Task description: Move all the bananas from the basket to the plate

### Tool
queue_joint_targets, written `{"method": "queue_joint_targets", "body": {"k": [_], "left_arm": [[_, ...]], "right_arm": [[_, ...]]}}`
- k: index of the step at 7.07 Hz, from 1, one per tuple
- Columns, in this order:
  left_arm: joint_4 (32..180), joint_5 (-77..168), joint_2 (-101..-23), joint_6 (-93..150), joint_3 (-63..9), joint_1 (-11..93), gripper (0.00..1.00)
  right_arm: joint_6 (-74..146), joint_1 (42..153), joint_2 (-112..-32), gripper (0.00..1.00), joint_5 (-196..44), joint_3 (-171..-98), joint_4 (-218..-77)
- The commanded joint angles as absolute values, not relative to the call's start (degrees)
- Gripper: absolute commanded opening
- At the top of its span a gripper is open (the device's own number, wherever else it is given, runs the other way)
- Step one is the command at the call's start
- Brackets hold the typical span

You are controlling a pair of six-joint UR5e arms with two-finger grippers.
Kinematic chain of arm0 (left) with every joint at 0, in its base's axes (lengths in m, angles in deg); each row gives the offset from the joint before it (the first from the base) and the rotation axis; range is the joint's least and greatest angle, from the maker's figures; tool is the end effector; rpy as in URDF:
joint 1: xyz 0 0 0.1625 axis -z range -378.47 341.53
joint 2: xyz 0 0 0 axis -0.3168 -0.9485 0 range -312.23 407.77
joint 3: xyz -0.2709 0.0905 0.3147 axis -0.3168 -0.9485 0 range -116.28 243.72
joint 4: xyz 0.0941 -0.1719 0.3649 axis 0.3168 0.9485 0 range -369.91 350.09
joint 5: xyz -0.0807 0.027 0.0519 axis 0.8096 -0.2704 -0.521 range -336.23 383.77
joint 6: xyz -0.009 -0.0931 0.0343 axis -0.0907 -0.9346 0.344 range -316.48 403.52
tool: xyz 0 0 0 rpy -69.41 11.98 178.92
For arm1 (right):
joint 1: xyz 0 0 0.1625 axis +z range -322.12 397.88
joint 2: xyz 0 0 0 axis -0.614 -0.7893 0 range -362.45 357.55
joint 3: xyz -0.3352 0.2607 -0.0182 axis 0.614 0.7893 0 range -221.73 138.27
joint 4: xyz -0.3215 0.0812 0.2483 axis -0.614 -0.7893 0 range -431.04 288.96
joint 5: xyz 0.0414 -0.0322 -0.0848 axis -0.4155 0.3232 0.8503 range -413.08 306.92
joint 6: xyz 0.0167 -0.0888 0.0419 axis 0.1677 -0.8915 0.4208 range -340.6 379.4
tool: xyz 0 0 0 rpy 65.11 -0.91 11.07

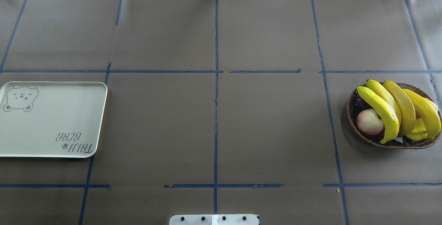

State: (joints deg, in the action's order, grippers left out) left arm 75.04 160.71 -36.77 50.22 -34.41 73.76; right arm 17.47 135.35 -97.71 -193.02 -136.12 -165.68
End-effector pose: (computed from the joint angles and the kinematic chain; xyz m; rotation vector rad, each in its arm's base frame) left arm -0.0778 -0.4454 0.6394 0.0246 0.8198 0.0565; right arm 0.1147 -0.4351 0.6651 -0.0184 -0.8761 0.1323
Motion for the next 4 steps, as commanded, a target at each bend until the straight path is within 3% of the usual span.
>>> {"method": "queue_joint_targets", "body": {"k": [1, 4], "left_arm": [[75.00, 160.88, -37.57, 50.12, -34.36, 73.73, 1.00], [75.08, 160.88, -39.16, 46.16, -34.54, 73.73, 1.00]], "right_arm": [[17.73, 135.17, -97.29, 1.00, -193.17, -136.21, -165.53], [18.43, 133.60, -95.45, 1.00, -193.44, -137.17, -165.44]]}}
